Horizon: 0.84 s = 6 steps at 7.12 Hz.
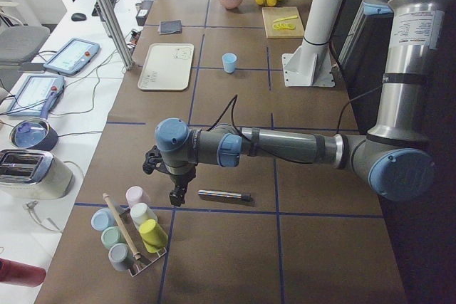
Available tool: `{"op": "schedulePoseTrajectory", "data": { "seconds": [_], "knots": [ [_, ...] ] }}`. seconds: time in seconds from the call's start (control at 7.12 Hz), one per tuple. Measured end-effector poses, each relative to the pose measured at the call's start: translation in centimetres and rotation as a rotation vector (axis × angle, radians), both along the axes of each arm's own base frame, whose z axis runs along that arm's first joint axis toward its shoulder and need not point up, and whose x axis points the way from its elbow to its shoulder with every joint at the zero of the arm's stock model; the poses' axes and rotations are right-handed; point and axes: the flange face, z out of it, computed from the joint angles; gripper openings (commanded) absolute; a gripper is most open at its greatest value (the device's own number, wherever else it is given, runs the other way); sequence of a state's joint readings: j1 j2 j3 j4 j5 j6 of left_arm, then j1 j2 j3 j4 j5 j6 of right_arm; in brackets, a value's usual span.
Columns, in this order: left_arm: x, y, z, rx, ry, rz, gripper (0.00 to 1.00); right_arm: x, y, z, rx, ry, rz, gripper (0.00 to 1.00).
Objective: Mash ice and strawberries in cup
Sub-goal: 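Close the right gripper on another ice cube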
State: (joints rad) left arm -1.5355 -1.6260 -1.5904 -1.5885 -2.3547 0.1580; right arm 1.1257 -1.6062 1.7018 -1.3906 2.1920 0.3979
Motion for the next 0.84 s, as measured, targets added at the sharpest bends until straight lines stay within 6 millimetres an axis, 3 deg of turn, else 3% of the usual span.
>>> {"op": "schedulePoseTrajectory", "data": {
  "seconds": [0.14,0.56,0.84],
  "knots": [
    [0.0,0.0,0.0,0.000,0.000,0.000,1.00,-0.1,-0.1,-0.1,0.001,0.000,0.000,0.00],
    [0.0,0.0,-0.1,0.001,0.000,-0.001,1.00,0.2,-0.2,-0.9,0.008,-0.005,0.004,0.00],
    [0.0,0.0,-0.1,0.002,0.000,-0.001,1.00,2.5,0.2,-4.0,0.022,-0.010,0.034,0.00]
  ]
}}
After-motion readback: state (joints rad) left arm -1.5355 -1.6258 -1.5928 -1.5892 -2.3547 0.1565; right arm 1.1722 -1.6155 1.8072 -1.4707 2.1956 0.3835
